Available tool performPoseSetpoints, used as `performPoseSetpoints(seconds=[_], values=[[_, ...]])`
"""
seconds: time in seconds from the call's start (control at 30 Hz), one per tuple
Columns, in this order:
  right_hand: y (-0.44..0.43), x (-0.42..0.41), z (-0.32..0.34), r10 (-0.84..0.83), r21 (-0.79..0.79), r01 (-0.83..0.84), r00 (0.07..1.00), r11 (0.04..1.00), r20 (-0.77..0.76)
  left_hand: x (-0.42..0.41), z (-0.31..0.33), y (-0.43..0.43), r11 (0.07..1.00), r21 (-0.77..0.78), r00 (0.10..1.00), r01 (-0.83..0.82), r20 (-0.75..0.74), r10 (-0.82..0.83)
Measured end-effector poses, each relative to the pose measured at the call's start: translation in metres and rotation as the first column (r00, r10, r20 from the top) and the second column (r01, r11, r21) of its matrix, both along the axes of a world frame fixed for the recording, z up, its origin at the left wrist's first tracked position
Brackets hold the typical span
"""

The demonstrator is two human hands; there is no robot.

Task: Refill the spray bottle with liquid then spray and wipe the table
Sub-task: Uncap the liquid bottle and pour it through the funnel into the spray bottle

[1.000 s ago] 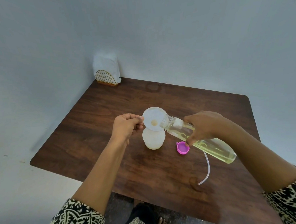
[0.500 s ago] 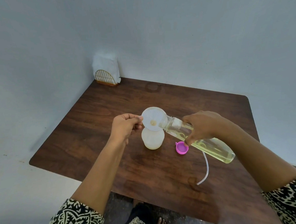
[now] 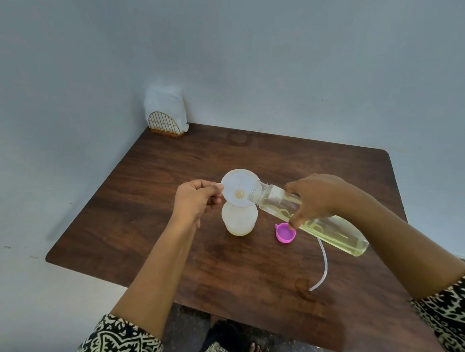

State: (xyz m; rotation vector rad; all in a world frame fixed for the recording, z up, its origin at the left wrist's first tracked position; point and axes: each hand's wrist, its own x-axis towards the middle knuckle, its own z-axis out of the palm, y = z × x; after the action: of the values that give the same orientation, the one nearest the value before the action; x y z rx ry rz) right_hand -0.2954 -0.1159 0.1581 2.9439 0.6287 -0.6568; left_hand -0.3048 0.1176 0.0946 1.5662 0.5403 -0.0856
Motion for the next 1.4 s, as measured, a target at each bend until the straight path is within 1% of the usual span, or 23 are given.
performPoseSetpoints(seconds=[0.6, 0.93, 1.4], values=[[0.0006, 0.0014, 0.002, 0.001, -0.007, -0.001, 1.0, 1.0, -0.014, 0.0023, -0.0026, 0.0009, 1.0, -0.009, 1.0, -0.004, -0.007, 0.004], [-0.0005, -0.0003, 0.0035, 0.014, -0.009, -0.014, 1.0, 1.0, 0.014, 0.0016, -0.0019, 0.0008, 1.0, -0.008, 1.0, -0.003, -0.009, 0.003], [0.0009, 0.0021, 0.0017, 0.001, -0.013, -0.001, 1.0, 1.0, -0.005, 0.002, -0.0022, 0.0012, 1.0, -0.012, 1.0, -0.006, -0.013, 0.005]])
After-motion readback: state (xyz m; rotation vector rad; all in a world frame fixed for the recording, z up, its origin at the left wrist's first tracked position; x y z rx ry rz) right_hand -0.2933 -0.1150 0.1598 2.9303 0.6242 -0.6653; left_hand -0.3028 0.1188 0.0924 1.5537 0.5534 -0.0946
